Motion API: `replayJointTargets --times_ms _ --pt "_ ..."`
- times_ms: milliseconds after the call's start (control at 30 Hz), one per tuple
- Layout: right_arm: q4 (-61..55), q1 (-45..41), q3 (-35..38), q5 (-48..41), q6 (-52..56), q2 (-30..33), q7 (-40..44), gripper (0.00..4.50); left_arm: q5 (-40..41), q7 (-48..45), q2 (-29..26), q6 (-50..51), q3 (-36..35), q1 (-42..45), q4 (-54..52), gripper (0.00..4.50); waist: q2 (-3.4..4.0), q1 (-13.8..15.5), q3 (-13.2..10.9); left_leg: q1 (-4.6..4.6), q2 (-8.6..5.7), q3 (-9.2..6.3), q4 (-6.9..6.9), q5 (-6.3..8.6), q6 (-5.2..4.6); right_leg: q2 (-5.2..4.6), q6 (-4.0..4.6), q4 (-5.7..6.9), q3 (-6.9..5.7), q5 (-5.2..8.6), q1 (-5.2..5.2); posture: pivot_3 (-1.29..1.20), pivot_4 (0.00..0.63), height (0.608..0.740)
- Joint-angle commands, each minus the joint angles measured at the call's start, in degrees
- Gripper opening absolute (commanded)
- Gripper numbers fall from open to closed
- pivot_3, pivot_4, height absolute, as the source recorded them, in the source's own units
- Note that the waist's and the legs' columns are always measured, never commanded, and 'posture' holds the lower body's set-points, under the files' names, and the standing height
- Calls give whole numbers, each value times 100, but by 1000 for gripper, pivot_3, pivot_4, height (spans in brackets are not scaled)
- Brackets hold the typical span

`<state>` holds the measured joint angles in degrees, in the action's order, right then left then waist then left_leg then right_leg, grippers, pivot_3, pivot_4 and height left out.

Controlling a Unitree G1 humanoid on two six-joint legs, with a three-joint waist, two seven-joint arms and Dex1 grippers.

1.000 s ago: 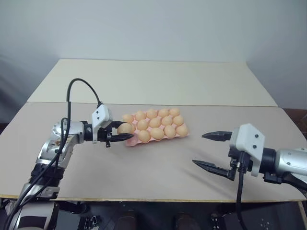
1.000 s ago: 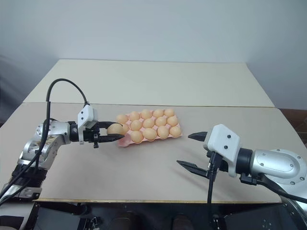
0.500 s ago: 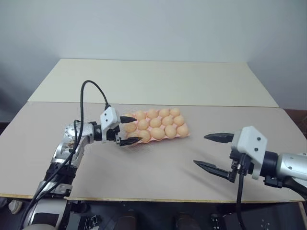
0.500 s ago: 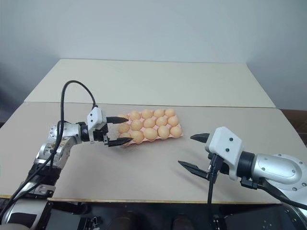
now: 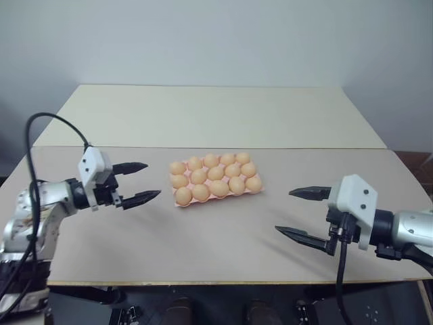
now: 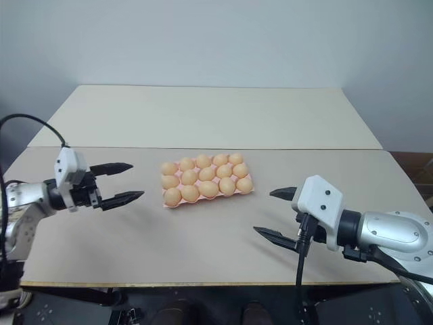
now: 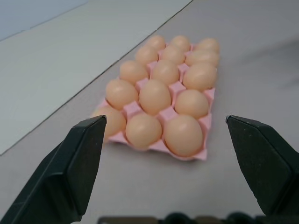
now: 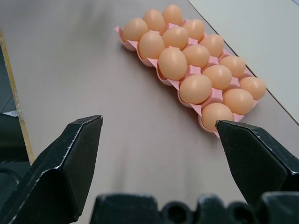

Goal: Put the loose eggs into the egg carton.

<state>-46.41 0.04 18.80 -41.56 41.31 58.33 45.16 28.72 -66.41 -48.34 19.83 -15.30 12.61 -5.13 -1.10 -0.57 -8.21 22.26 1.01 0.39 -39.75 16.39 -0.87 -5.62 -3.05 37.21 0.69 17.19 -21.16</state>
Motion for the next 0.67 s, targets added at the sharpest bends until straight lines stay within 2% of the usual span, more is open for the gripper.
replayJointTargets --times_ms 33,167,367,667 --pt "287 -340 -33 95 -267 169 327 4500 609 27 -346 586 -1139 -849 -978 4464 2 -12 -5 -1 1 2 0 0 0 -3 0 0 3 0 -1 0 150 740" --pt "662 -451 -10 192 -427 265 657 4500 940 87 -482 986 -1901 -1580 -1500 4464 3 36 -8 -4 0 -3 2 0 0 -8 0 -1 -3 0 1 0 150 740" --pt "1097 -16 439 390 -628 393 1271 4500 1227 131 -454 1287 -2661 -2331 -2093 4464 4 69 -9 1 -4 -2 3 0 0 -12 1 -5 -2 0 1 0 150 740" --pt "1491 -194 281 657 -960 436 1590 4500 1301 468 -185 1229 -2670 -2665 -2491 4464 7 63 -10 -6 -1 0 6 0 0 -13 7 -5 3 -3 4 0 150 740"
